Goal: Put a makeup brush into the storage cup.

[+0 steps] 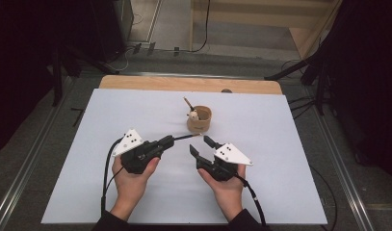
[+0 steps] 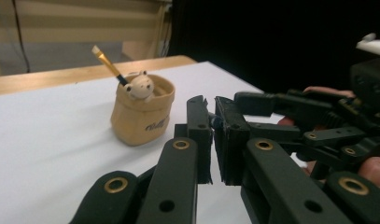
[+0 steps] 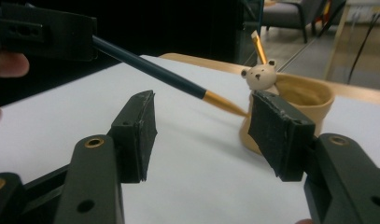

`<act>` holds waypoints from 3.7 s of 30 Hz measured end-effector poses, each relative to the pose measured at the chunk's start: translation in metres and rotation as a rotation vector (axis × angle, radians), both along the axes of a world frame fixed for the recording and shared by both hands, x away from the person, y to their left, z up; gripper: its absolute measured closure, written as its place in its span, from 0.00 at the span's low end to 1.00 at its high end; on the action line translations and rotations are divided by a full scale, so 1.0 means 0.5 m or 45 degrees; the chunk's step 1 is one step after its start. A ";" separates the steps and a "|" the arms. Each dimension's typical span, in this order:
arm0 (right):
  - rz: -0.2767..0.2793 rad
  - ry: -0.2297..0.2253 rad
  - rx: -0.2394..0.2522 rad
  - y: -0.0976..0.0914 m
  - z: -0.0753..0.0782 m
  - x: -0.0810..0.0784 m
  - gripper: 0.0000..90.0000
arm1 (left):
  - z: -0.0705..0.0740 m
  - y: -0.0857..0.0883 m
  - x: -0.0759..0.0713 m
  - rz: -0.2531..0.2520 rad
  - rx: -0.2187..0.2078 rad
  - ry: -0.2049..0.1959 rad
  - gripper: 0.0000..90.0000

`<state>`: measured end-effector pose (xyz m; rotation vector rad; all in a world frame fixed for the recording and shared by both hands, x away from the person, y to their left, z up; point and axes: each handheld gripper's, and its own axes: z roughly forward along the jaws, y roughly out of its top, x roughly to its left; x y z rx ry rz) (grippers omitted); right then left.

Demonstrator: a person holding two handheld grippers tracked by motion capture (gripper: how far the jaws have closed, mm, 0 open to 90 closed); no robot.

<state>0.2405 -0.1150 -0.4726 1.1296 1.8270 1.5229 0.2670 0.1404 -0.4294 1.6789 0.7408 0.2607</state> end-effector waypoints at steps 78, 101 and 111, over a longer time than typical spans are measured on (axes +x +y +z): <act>-0.089 0.498 0.976 -0.033 -0.035 0.023 0.47 | -0.066 -0.044 -0.025 -0.025 -0.122 -0.222 0.95; -0.061 0.555 1.039 -0.048 -0.036 0.031 0.54 | -0.070 -0.057 -0.033 -0.060 -0.111 -0.235 0.95; -0.061 0.564 1.037 -0.050 -0.038 0.035 0.58 | -0.072 -0.060 -0.034 -0.070 -0.110 -0.232 0.95</act>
